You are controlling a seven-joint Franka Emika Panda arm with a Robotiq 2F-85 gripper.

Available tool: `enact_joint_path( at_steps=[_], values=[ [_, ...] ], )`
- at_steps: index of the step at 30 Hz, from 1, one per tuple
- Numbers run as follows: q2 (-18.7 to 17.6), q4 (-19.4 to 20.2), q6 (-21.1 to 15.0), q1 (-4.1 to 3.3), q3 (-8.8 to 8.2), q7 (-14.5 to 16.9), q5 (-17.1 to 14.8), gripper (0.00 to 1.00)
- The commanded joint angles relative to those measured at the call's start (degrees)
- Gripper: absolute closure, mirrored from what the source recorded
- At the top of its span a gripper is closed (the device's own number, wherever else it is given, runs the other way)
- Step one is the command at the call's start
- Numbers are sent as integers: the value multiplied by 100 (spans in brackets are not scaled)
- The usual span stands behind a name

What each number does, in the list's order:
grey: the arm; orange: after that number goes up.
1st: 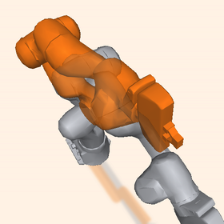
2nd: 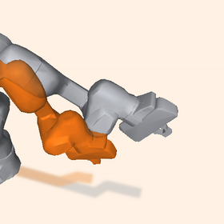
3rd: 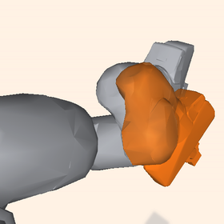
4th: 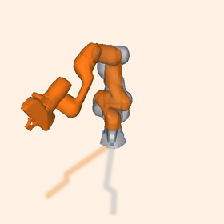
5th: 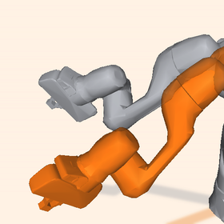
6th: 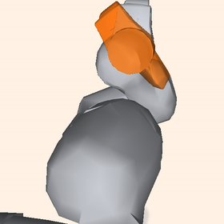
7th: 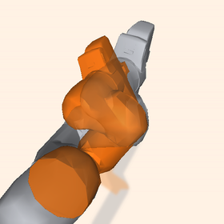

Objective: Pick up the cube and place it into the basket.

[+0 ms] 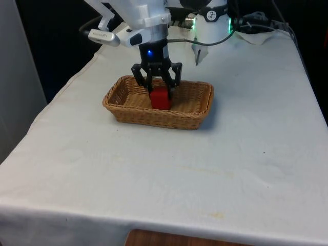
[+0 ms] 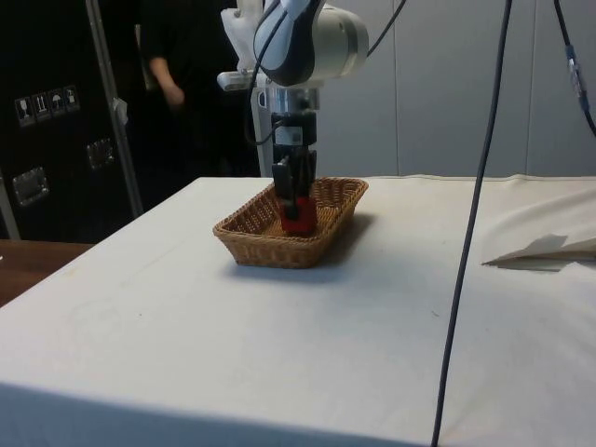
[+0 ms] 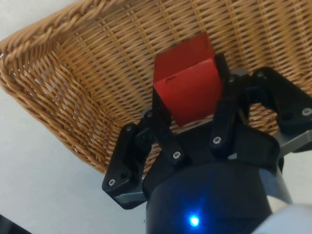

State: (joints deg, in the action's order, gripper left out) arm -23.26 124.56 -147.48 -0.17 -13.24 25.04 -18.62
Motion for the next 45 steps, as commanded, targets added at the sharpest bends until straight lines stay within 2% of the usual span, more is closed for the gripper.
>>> enact_joint_path(
  at_steps=[1, 5, 6, 8, 9, 10, 11, 18, 24, 25, 26, 28, 33, 34, 35, 42, 43, 45],
  values=[
    [11, 29, -63, -6, 0, 0, 6, 90],
    [0, 0, 0, 0, 0, 0, 0, 53],
    [17, 34, -63, 0, 6, 11, -6, 53],
    [23, 34, -63, 0, 6, 11, -11, 33],
    [23, 34, -63, 0, 6, 17, -11, 14],
    [23, 34, -63, 0, 11, 17, -17, 4],
    [23, 34, -63, 0, 11, 17, -17, 0],
    [23, 34, -63, 0, 11, 17, -17, 0],
    [286, 34, 149, -34, -69, -103, 74, 0],
    [218, 6, 92, 0, -17, -29, 0, 0],
    [321, 34, 178, -34, -74, -115, 86, 0],
    [435, 23, 281, -40, -92, -149, 109, 0],
    [625, 11, 424, -40, -115, -212, 155, 0],
    [584, 6, 372, 0, -57, -115, 46, 0],
    [665, 11, 458, -34, -115, -229, 166, 0],
    [1003, -23, 722, -29, -138, -327, 235, 0],
    [991, -11, 670, 0, -97, -218, 115, 0],
    [1071, -34, 773, -23, -143, -344, 246, 0]
  ],
)
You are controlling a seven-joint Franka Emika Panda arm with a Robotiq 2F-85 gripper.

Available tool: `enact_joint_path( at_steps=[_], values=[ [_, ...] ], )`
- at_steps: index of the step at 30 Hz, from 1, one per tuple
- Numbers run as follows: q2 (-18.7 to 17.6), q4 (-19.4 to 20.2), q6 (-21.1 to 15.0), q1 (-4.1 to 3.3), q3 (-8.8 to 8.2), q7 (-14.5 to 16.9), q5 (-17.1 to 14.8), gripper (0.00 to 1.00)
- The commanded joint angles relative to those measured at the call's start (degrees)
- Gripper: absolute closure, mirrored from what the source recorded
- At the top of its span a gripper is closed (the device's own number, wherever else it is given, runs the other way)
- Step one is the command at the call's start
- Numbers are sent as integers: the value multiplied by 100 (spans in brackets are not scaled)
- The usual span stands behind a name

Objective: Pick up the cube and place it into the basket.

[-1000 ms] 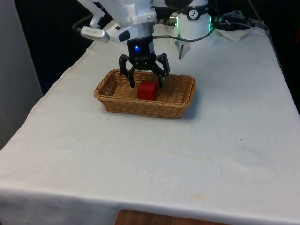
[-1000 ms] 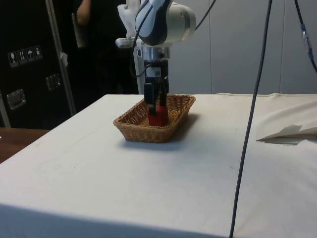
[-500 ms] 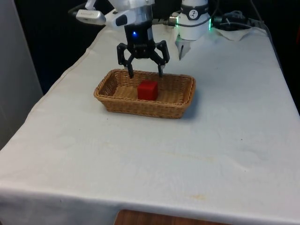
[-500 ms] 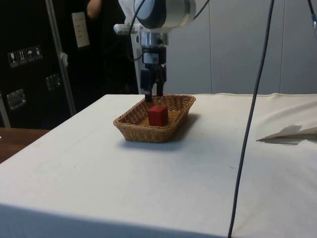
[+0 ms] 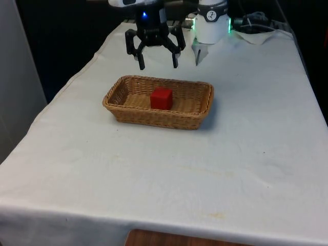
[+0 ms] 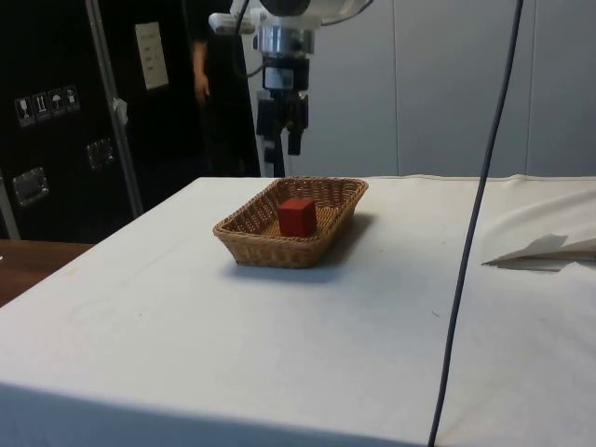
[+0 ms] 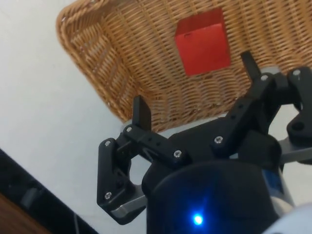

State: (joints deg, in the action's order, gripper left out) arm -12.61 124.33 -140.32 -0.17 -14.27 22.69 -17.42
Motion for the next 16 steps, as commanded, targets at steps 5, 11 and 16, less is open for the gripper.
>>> enact_joint_path(
  at_steps=[5, 11, 16],
  values=[
    [109, -17, 92, 0, -6, -34, 29, 0],
    [378, -97, 350, -11, -52, -264, 246, 0],
    [430, -86, 332, 0, -29, -201, 178, 0]
  ],
)
